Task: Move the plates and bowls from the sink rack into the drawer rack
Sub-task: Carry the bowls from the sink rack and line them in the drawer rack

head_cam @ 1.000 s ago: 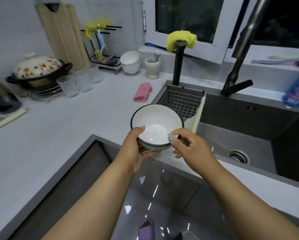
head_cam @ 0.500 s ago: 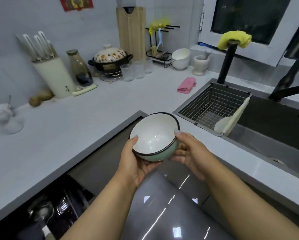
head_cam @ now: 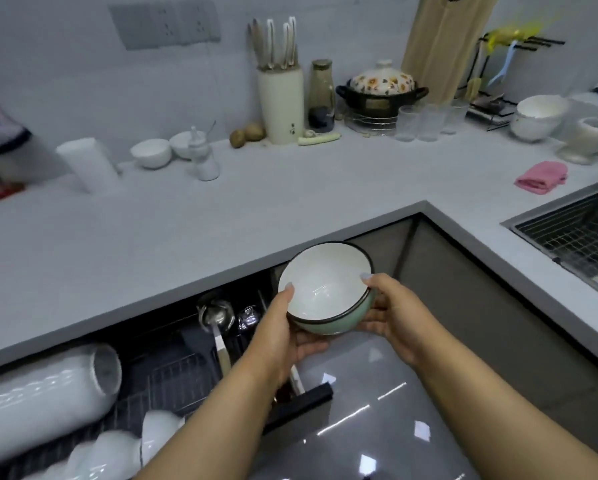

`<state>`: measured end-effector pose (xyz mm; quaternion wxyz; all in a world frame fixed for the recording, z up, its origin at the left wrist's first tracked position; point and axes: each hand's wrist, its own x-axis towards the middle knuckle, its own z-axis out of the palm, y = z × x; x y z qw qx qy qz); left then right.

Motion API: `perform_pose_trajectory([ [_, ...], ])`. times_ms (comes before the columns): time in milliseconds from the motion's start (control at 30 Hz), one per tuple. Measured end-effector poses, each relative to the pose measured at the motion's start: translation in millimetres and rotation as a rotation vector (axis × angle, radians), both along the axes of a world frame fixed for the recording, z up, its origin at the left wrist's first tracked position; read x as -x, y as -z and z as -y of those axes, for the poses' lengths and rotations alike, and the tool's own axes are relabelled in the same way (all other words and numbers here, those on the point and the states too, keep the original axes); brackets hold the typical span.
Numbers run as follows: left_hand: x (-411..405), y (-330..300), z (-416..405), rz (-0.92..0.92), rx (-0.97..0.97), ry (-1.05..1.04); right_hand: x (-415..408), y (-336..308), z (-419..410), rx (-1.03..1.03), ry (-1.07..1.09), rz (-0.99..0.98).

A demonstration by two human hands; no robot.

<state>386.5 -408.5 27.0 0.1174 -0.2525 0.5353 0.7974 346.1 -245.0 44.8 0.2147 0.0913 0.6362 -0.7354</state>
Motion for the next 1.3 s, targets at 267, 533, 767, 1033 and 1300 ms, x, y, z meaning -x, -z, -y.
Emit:
perform_pose_trajectory([
  [267,-76.5,41.4,148.4,0.135,0.279,-0.171,-34.0,35.1,131.7,-0.283,-0.198,-0.073],
  [533,-174.8,115.1,262.8,0.333,1.058,0.059,-57.6,90.5,224.6,-0.666,-0.363,-0.133],
  [767,-216.1,142.5,291.1,0.336,1.472,0.351,-72.3,130.0,265.7,-0.923,-0.555,-0.119],
  [1033,-215.1,145.9,297.3,0.21,1.507,0.484,-76.6,166.4,293.4,-1.07,-0.712,-0.075],
  [1300,-214.8,149.9,299.4,0.225,1.473,0.493,-80.8,196.5,312.6,-1.11,-0.795,-0.018],
])
